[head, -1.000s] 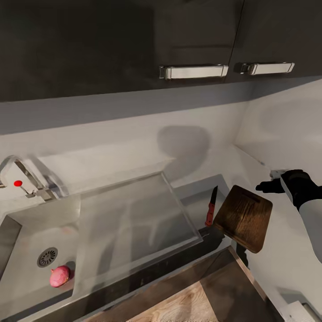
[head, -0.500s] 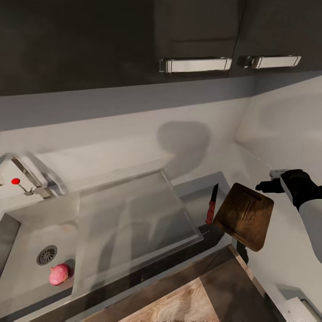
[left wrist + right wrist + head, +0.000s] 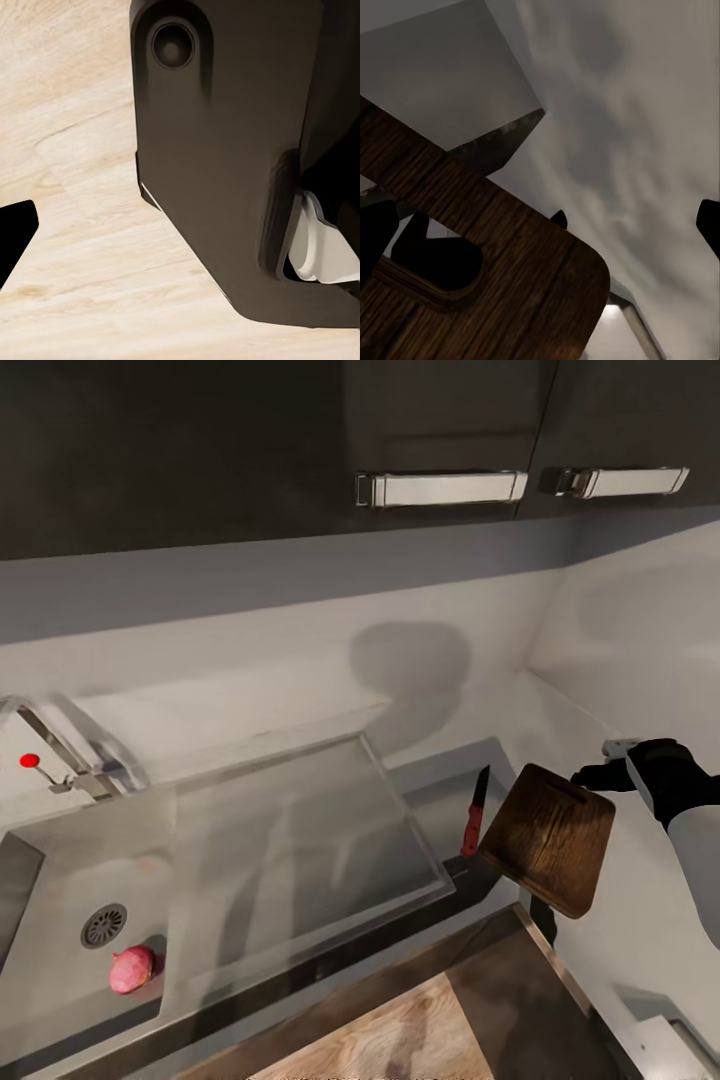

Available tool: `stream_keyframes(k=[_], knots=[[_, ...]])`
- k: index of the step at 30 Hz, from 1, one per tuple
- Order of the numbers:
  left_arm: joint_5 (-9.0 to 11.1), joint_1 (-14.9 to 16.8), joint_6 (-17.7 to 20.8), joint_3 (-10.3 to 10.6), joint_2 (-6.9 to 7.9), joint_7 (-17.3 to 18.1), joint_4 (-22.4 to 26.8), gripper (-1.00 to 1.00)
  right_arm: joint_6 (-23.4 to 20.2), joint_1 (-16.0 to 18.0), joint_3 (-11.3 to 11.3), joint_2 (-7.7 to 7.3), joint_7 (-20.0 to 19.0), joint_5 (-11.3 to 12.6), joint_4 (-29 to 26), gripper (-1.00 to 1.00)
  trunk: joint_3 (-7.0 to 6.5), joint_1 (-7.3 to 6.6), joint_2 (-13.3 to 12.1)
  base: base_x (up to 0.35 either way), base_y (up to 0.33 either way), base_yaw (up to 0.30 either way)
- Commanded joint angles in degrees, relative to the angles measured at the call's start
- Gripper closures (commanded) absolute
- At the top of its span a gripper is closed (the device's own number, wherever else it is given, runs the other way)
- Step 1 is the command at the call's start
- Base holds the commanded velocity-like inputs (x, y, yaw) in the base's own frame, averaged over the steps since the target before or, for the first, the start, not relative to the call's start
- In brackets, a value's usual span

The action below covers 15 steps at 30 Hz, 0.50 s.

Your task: In the kitchen, take the Vidalia onion out of the sink, dice it on the chopping board with the paring knife, put the diced onion into the bowl on the countertop, then place both the paring knife and the chopping board into the sink.

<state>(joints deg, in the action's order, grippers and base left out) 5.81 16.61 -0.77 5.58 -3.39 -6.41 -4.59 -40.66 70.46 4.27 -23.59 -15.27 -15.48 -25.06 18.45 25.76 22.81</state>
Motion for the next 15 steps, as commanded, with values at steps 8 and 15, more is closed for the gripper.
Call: stream_keyframes(k=[8, 15], knots=[[0.60, 0.09, -0.10, 0.49, -0.04, -0.10, -0.15, -1.00, -0.21, 0.03, 0.31, 0.04, -0.47, -0.61, -0.08, -1.00, 0.80, 0.03, 0.11, 0.000, 0.000, 0.000], [0.57, 0.09, -0.06, 0.49, -0.04, -0.10, -0.15, -1.00, -0.21, 0.03, 0.30, 0.11, -0.47, -0.61, -0.08, -1.00, 1.41, 0.03, 0.11, 0.000, 0.000, 0.000]])
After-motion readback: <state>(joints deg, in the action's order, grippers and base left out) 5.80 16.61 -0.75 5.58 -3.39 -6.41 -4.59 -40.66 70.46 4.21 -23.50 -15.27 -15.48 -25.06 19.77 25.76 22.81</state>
